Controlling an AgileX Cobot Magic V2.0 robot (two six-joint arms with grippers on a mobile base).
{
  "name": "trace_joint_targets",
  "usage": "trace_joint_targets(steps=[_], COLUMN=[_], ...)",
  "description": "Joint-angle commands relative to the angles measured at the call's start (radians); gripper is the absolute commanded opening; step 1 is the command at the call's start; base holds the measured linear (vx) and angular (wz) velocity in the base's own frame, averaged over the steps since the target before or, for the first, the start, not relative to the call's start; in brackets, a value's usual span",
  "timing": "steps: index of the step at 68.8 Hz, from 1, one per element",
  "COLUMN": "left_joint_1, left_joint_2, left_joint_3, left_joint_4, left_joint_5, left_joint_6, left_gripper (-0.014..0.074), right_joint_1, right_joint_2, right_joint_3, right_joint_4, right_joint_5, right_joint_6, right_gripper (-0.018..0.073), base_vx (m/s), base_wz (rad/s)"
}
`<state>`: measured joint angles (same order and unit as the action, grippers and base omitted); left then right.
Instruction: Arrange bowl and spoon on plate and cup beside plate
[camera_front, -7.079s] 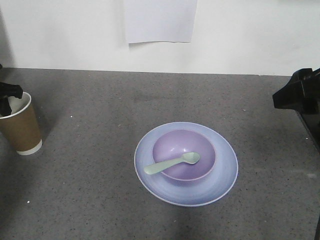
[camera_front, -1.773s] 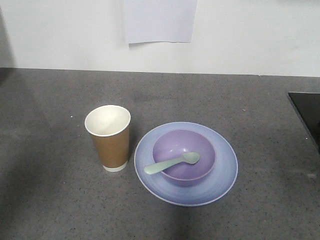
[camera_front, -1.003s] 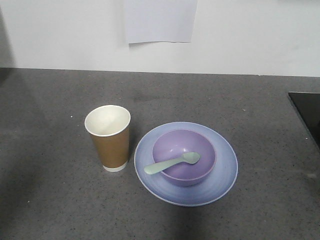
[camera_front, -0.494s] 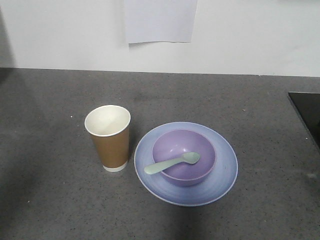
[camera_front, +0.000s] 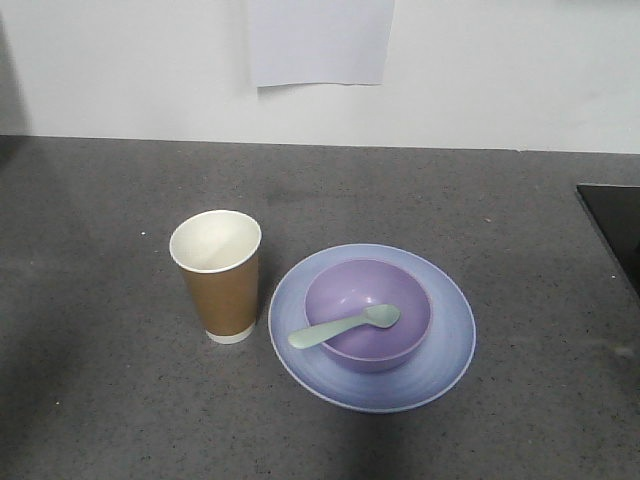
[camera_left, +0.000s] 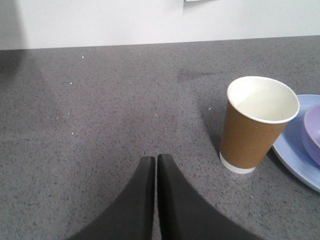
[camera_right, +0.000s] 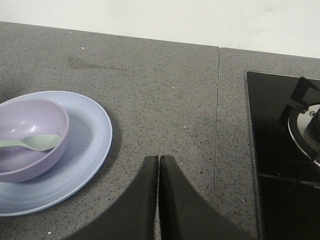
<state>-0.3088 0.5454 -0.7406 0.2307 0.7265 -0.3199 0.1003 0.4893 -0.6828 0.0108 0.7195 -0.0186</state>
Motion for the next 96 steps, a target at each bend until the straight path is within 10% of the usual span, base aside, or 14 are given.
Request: trace_joint_targets(steps=[1,20,32,52,96], left_joint_1=[-0.003,0.062,0.16,0.237,0.237], left_joint_2=[-0.012,-0.178,-0.322,-0.547,-0.57], left_joint_3=[0.038,0.353,0.5,0.716,0.746], left_joint_4=[0.047,0.072,0.057,-0.192,-0.194], left_joint_5=[-0.187,-0.542,-0.57,-0.665,-0.707], left_joint_6=[-0.01,-0.011,-0.006,0.2,0.206], left_gripper=[-0.0007,-0.0007,-0.0007,-0.0007,-0.0008], right_joint_1=[-0.006,-0.006,-0.006,-0.006,-0.006], right_joint_2=[0.008,0.008,0.008,0.008,0.008], right_joint_3=[-0.025,-0.025,-0.025,-0.025,-0.025], right_joint_4=[-0.003,-0.003,-0.003,-0.003,-0.003], right_joint_5=[-0.065,-0.065,-0.065,-0.065,-0.065], right_joint_6=[0.001,0.001,0.001,0.001,0.001], right_gripper=[-0.0011,-0.0011,-0.0011,-0.0011,-0.0011], base_vx=[0.0,0.0,0.0,0.0,0.0], base_wz=[0.0,0.0,0.0,0.0,0.0])
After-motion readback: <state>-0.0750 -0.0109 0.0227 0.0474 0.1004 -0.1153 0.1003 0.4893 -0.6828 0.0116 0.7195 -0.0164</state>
